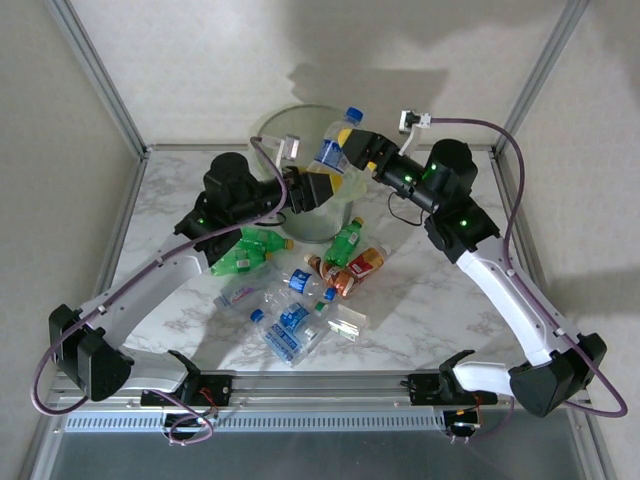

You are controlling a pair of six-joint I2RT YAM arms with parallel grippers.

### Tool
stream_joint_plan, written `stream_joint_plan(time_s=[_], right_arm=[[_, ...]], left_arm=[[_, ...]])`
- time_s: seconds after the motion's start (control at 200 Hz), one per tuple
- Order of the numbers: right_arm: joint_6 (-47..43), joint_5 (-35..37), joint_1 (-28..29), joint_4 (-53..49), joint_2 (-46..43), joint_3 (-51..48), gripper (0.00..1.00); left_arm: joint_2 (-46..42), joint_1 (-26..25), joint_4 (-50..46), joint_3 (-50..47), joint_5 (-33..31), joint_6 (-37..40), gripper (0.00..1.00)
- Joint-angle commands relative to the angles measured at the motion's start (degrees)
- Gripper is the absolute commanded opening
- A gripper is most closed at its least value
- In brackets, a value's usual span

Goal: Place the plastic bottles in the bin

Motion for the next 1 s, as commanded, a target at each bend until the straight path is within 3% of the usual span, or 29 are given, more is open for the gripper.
stream_joint_plan(time_s=[0.0, 0.12, 0.24, 0.541, 0.996], right_arm=[[-3.05, 2.19, 0.4, -6.48, -0.61, 4.6, 0.95], [-3.76, 3.42, 0.4, -10.9, -0.8, 5.76, 0.97], [-3.59, 1.48, 0.4, -11.85, -0.6, 6.27, 0.98], [-4.81, 0.34, 0.42, -13.26, -0.9, 5.37, 0.98], [-6.26, 5.26, 0.42, -17.54, -5.73, -2.52, 0.98]], left_arm=[[-3.52, -0.45, -6.21, 3.12, -9.83, 9.25, 0.63], [-5.3, -0.56, -7.94, 3.56, -17.36, 13.66, 0.63], [-6.29, -0.59, -8.2, 3.65, -19.46, 16.64, 0.63], [-2.32, -0.39, -10.94, 7.29, -32.27, 17.11, 0.61], [11.54, 1.03, -18.04, 18.78, -32.34, 14.24, 0.6]])
